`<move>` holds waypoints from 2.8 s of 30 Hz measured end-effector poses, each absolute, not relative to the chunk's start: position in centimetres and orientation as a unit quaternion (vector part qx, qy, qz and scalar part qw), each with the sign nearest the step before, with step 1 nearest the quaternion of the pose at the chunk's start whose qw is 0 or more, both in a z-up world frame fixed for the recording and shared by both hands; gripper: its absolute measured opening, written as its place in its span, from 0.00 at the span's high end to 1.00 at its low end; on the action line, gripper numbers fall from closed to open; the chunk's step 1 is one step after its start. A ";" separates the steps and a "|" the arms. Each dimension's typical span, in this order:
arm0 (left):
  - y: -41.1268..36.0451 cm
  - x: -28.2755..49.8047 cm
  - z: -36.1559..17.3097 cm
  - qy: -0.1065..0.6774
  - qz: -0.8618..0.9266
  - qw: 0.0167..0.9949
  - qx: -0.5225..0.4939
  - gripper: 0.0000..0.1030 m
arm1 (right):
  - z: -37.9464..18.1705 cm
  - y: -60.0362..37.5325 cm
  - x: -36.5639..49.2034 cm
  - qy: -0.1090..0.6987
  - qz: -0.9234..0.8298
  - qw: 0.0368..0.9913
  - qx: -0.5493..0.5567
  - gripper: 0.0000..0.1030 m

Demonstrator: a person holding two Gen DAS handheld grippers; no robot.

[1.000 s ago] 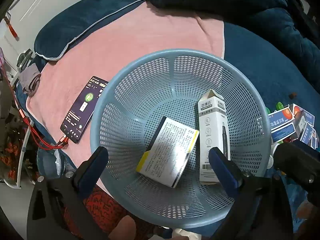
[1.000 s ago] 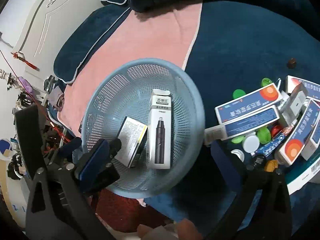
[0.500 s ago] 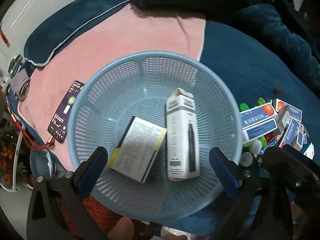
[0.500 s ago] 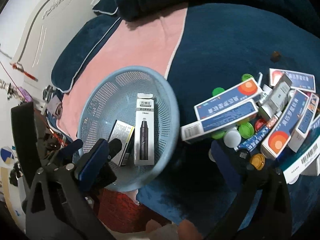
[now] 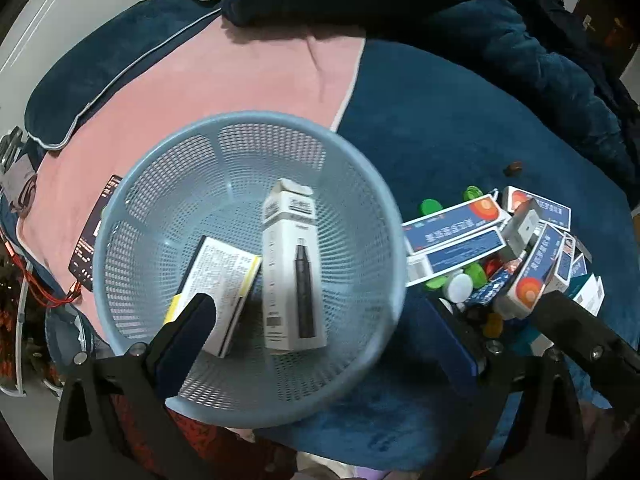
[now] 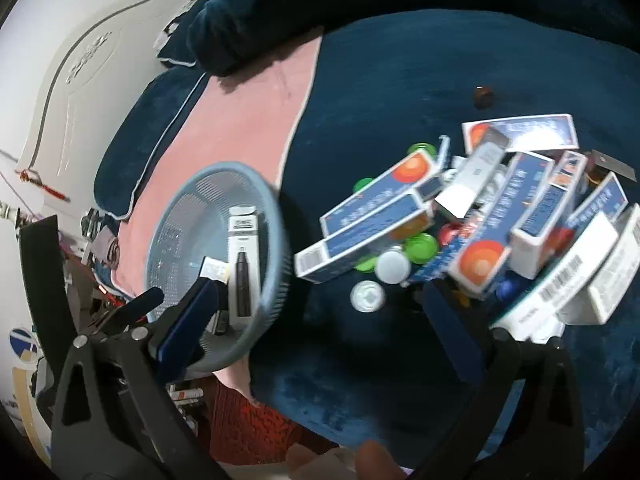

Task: Organize objects
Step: 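Move both grippers back over the pile of medicine boxes, then grasp a white box with the right gripper while the left grasps a teal box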

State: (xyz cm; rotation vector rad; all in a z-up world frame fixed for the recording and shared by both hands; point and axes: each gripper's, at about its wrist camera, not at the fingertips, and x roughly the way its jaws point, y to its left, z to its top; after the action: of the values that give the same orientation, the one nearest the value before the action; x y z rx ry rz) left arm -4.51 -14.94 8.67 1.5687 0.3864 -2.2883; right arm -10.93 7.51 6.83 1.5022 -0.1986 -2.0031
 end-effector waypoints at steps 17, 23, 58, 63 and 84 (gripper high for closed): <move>-6.6 -9.1 8.5 0.094 -0.811 0.111 0.567 0.01 | 6.4 21.7 -14.8 -0.154 -0.785 0.208 0.563 0.00; -3.2 -11.7 7.0 -0.003 -0.812 0.078 0.578 0.01 | 4.8 25.6 -15.3 -0.181 -0.779 0.175 0.574 0.00; -1.0 -13.0 5.9 -0.019 -0.783 0.011 0.622 0.73 | 3.2 28.9 -16.3 -0.226 -0.772 0.123 0.581 0.00; -0.6 -13.2 5.3 -0.020 -0.776 0.008 0.630 0.73 | 2.3 28.3 -17.0 -0.223 -0.772 0.099 0.587 0.00; 0.9 -13.7 6.5 0.000 -0.792 -0.016 0.610 0.78 | -4.0 29.6 -17.4 -0.423 -0.686 0.127 0.578 0.34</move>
State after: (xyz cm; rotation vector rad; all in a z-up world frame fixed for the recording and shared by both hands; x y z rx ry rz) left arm -13.73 0.91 6.49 1.9365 -0.0014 -2.5135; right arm -17.43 29.56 -3.99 1.6836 -1.2318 -1.9969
